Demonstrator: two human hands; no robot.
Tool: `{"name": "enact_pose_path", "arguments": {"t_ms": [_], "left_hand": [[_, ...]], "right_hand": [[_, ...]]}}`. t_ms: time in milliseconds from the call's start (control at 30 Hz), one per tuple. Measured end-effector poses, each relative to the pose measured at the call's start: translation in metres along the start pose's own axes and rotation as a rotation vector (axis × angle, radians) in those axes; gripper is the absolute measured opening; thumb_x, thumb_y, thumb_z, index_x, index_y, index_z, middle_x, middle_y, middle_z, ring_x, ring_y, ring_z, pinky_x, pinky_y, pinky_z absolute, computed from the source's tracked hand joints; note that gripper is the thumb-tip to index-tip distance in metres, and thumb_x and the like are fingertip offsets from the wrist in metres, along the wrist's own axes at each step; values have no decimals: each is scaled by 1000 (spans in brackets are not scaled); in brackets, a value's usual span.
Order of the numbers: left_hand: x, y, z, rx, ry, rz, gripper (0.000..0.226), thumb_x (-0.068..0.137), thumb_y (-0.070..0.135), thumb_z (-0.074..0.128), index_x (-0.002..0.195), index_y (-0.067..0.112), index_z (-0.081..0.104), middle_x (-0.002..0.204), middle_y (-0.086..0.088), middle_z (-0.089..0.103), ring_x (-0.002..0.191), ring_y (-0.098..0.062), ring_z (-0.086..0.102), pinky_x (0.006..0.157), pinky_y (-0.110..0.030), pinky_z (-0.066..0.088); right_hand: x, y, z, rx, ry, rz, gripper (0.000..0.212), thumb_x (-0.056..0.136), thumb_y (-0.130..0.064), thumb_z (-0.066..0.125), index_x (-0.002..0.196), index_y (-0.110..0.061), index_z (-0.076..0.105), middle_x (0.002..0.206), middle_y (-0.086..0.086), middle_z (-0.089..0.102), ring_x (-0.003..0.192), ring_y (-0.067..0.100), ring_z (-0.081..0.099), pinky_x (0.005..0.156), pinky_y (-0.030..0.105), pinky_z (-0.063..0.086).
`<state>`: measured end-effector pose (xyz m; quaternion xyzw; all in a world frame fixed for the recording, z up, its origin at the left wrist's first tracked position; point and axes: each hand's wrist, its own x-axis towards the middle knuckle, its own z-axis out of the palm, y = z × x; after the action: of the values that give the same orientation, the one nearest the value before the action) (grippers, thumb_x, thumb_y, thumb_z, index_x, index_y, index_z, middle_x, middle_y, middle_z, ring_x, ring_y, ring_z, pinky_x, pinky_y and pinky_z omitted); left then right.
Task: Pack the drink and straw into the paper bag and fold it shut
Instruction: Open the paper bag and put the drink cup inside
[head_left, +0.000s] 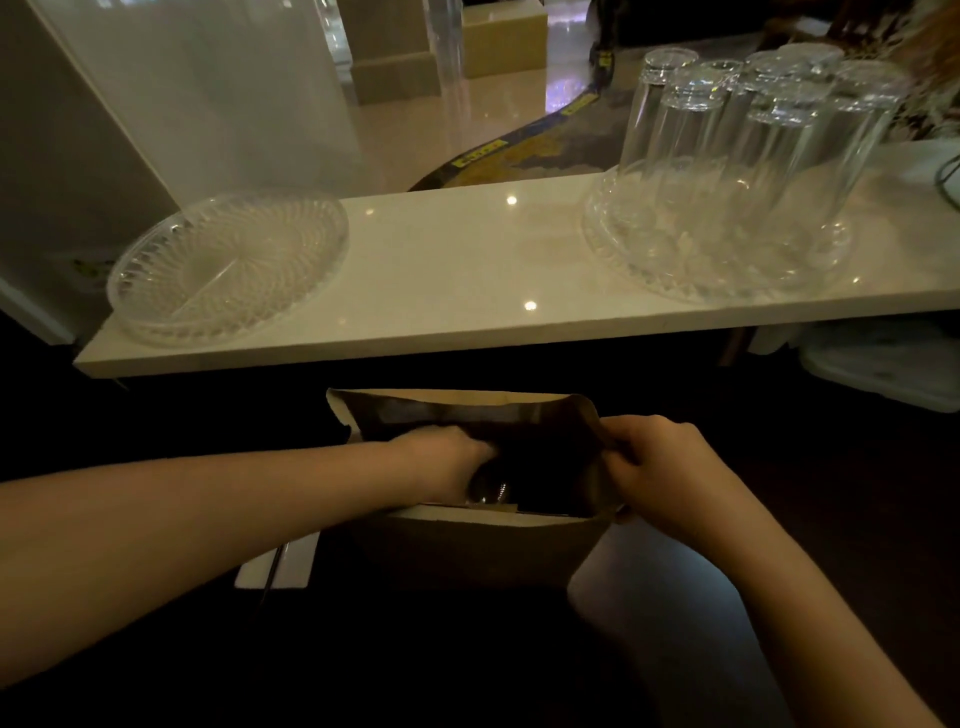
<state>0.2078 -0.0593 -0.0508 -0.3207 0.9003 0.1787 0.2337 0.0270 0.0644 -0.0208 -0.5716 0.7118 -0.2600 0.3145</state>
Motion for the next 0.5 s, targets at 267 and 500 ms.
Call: {"name": "enact_pose_path", "arguments": {"t_ms": [267, 500], "left_hand": [[25, -8, 23, 53, -65, -107, 40, 89, 30, 53, 126, 16, 45, 124, -13, 56, 111, -28, 53, 86, -33, 43], [34, -4, 55, 75, -175, -208, 35, 97, 18, 35, 130, 8, 42, 136, -17, 44, 123, -30, 43, 104, -36, 33]], "right_hand": [[3, 7, 2, 49, 26, 7, 26, 90, -6, 45, 99, -22, 64, 54, -8, 53, 43, -8, 57, 37, 5, 39], [4, 3, 2, 73, 14, 23, 25, 90, -9, 44, 96, -22, 64, 69, 2, 66, 57, 14, 69, 56, 32, 60]]}}
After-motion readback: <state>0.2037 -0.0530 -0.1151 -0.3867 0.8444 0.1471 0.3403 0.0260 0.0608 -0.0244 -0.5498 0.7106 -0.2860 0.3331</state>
